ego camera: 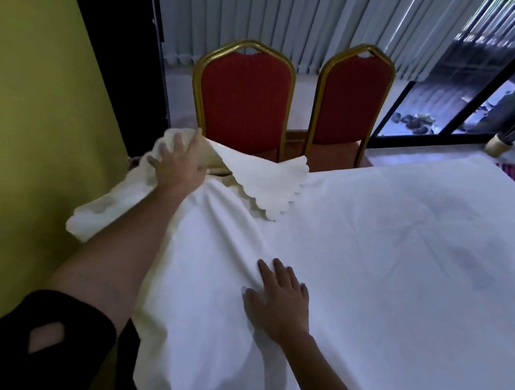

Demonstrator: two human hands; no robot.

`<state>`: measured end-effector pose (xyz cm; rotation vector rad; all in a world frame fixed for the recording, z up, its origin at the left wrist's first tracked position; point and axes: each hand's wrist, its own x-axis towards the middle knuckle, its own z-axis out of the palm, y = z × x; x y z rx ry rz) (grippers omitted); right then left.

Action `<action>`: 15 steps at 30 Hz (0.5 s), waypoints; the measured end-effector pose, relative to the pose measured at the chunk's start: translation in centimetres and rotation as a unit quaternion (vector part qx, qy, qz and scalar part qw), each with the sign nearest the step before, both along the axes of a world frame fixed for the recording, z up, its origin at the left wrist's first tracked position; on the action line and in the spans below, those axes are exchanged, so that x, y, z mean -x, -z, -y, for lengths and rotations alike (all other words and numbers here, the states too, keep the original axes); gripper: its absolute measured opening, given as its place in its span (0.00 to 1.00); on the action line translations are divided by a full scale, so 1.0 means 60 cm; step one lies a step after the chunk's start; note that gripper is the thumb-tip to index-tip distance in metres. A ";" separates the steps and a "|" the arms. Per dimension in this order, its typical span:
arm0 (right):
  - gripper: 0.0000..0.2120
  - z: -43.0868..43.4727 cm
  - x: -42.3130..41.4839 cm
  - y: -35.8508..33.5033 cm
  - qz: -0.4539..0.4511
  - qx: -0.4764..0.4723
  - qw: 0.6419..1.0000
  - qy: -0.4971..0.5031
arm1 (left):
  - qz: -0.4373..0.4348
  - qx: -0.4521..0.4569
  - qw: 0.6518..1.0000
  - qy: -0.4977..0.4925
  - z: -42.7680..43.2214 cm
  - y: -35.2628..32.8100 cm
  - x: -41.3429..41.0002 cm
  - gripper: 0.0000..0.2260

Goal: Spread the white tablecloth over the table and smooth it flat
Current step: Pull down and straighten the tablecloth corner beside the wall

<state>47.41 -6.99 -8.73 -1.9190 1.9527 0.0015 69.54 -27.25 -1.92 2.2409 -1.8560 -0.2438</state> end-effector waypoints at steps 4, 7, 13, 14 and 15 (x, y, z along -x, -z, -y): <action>0.35 -0.004 -0.009 0.012 -0.036 -0.003 0.999 -0.009 | 0.063 -0.071 0.995 -0.031 0.043 0.013 -0.051 0.42; 0.36 -0.005 -0.012 0.014 -0.044 -0.003 0.999 -0.006 | 0.015 -0.128 0.991 -0.026 0.021 0.053 -0.056 0.31; 0.37 -0.013 -0.011 0.014 -0.050 -0.022 0.998 -0.019 | -0.103 -0.097 0.988 -0.056 -0.094 0.126 -0.042 0.26; 0.37 -0.016 -0.012 0.015 -0.053 -0.029 0.998 -0.023 | -0.112 -0.079 0.988 -0.065 -0.117 0.127 -0.037 0.26; 0.37 -0.020 -0.012 0.016 -0.057 -0.036 0.997 -0.028 | -0.123 -0.072 0.987 -0.074 -0.136 0.135 -0.033 0.27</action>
